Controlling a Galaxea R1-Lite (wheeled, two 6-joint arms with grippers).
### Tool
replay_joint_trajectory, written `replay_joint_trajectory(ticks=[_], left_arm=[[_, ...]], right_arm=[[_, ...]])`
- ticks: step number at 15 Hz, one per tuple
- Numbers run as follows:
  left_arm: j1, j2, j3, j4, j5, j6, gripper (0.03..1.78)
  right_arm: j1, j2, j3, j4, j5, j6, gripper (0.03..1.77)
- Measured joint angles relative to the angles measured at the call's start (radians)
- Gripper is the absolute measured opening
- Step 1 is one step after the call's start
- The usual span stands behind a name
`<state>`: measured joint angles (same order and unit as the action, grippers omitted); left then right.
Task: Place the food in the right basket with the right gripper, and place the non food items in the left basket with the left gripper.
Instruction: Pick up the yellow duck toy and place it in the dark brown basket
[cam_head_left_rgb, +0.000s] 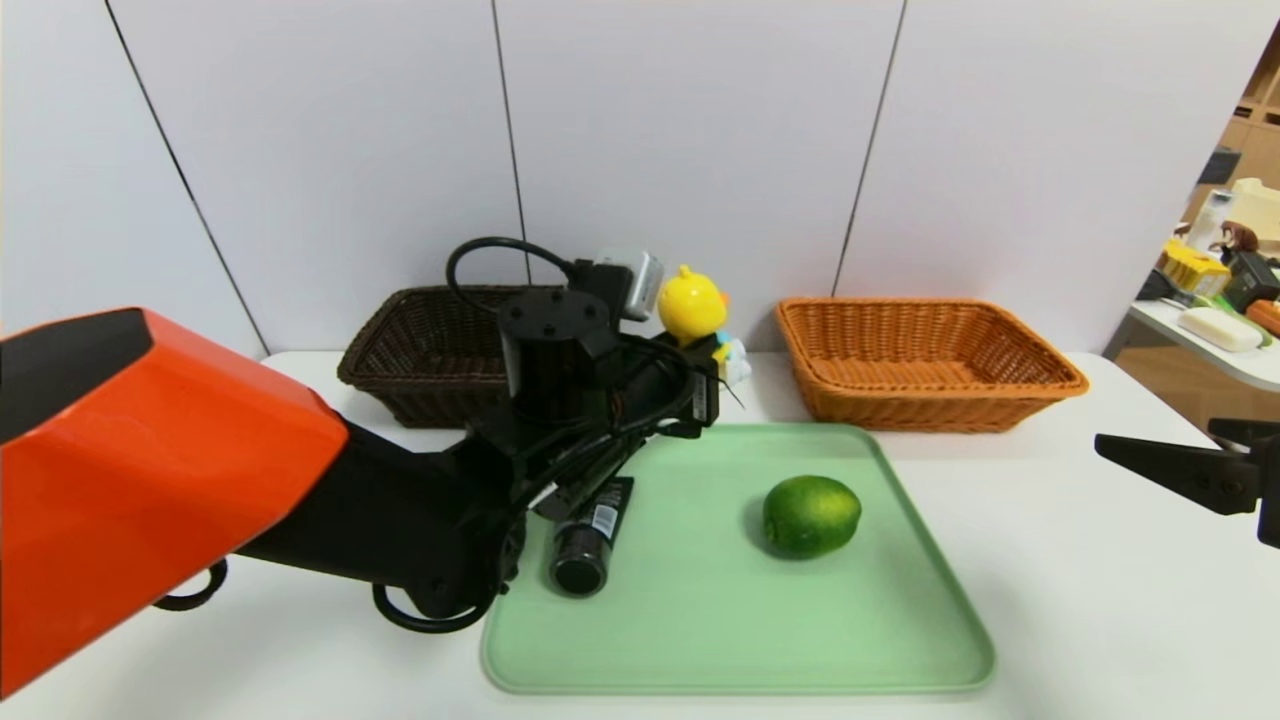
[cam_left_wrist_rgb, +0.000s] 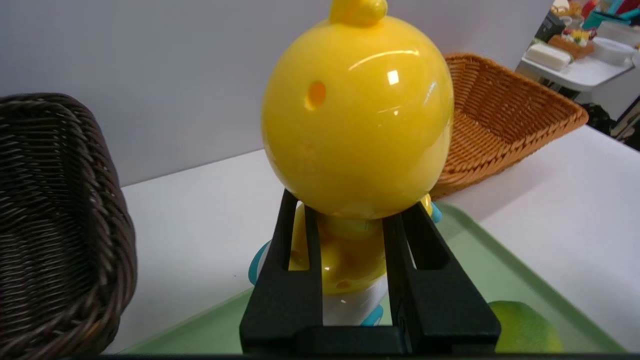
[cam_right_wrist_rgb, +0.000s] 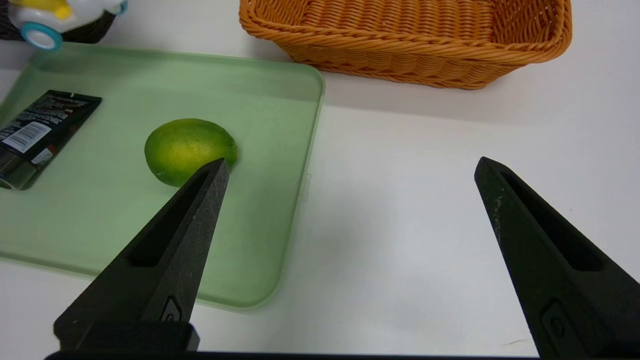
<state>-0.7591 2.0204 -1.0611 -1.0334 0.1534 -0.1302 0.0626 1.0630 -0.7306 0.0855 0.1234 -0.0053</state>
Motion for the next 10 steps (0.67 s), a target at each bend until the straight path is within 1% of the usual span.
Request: replay_joint_trajectory(ticks=[5,7,9,10], left_arm=[[0.038,-0.107,-0.009,0.071,0.010,-0.005,0.37],[0.078,-0.141,-0.019,0.136,0.018,-0.005,0.37],[0.128,-0.160,-0.030,0.222,0.048,-0.006,0.37],[0.151,-0.164,-0.036,0.247,0.055,-0.006,0.37]], right_arm=[[0.000,-0.009,0.002,0.007,0.000,0.000,1.70],[0.000,-0.012,0.002,0.009,0.000,0.000,1.70],[0.000,-0.017,0.002,0.011,0.001,0.000,1.70],[0.000,-0.018,0.003,0.011,0.001,0.000,1.70]])
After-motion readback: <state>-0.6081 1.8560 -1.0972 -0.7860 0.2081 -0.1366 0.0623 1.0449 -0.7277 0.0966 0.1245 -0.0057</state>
